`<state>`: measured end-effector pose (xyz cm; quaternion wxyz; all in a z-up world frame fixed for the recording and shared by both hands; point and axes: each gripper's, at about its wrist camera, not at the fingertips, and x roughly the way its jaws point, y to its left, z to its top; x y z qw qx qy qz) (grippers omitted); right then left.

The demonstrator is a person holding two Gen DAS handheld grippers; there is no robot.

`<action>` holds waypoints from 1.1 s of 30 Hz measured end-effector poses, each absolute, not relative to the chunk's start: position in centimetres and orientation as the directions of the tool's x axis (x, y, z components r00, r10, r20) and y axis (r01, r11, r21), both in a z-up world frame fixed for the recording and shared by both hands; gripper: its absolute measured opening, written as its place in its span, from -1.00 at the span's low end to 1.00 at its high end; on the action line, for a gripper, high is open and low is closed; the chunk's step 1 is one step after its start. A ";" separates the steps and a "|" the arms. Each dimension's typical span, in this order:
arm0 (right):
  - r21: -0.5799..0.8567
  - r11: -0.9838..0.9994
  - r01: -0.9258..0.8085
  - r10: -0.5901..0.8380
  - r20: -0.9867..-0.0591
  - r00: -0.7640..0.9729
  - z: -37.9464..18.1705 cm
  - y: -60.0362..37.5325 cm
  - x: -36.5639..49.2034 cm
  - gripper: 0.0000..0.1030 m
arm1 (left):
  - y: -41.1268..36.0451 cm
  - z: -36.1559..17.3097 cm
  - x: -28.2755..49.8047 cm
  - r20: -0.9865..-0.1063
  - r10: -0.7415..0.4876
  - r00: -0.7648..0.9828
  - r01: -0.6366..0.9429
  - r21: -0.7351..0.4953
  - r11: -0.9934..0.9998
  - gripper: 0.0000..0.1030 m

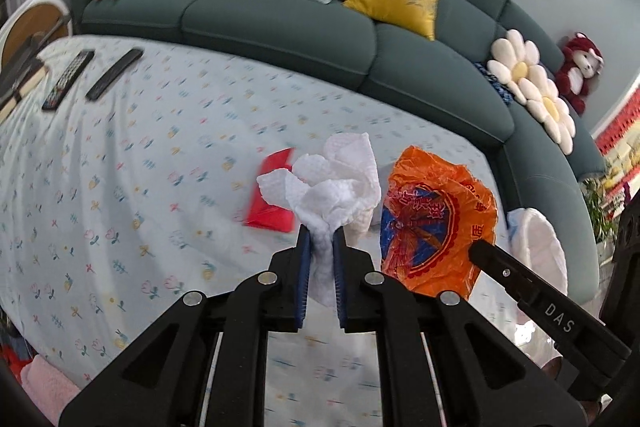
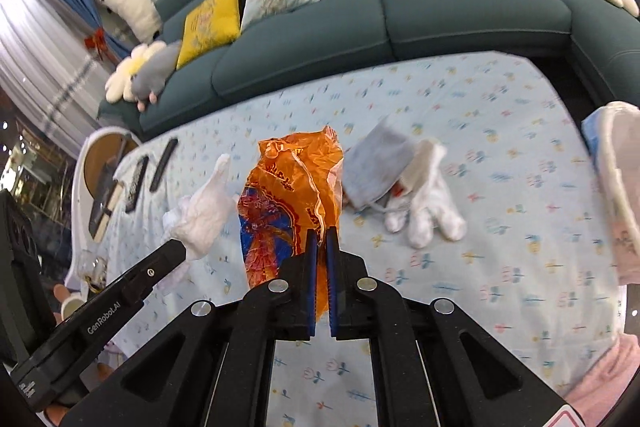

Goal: Collect trash
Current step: 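Carry the tissue and orange bag over the white bin with both tools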

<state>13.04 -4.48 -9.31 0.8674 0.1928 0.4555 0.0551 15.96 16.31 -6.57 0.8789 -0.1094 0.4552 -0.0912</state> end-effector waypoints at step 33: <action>0.445 0.843 0.302 0.072 -0.650 0.757 -2.9 -27.7 3.9 -0.91 | -7.8 0.8 10.4 -0.726 -0.397 0.562 0.436 -0.148 0.888 -0.80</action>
